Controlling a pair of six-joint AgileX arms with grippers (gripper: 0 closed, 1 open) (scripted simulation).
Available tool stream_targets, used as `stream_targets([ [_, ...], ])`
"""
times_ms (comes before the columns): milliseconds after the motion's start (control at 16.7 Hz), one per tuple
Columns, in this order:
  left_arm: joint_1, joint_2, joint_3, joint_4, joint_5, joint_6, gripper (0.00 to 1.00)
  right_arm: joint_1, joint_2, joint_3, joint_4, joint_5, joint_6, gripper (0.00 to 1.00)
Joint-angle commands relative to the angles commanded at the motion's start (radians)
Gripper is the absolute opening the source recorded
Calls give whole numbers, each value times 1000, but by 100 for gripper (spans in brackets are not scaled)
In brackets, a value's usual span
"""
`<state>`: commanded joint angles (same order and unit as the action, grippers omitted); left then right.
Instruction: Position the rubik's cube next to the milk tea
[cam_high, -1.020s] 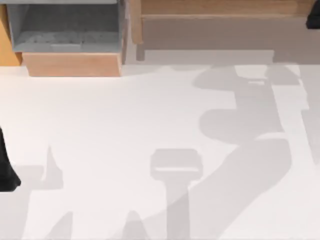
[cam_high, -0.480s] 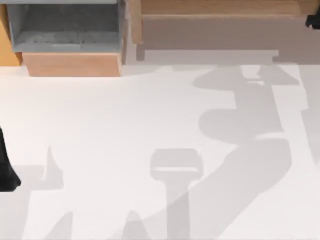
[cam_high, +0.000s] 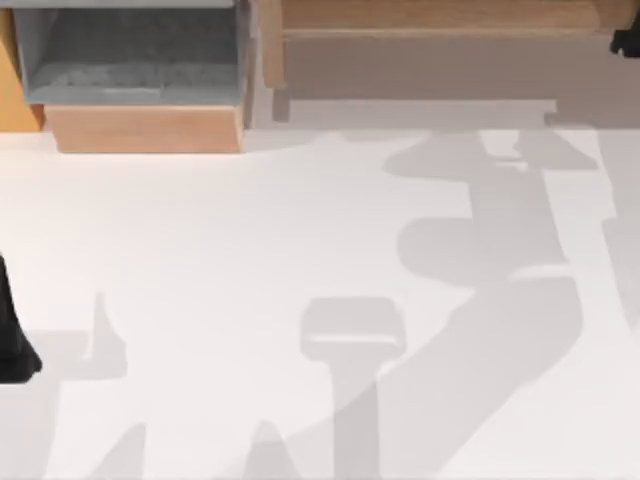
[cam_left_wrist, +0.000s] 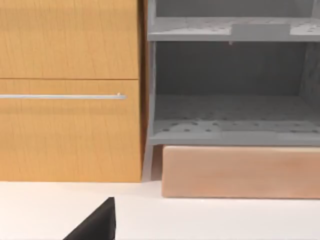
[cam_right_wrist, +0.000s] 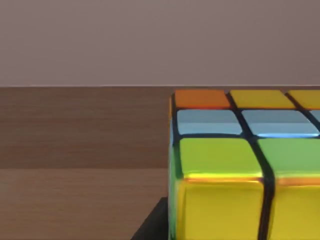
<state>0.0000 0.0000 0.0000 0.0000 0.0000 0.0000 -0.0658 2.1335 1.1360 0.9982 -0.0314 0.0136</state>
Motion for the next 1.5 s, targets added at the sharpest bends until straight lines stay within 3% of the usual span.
stream_targets([
  [1140,0,0,0,0,0,0,100,-1,-35,10,-44,0,3,0],
  [1500,0,0,0,0,0,0,100,11,-206,56,-322,9,-3,0],
])
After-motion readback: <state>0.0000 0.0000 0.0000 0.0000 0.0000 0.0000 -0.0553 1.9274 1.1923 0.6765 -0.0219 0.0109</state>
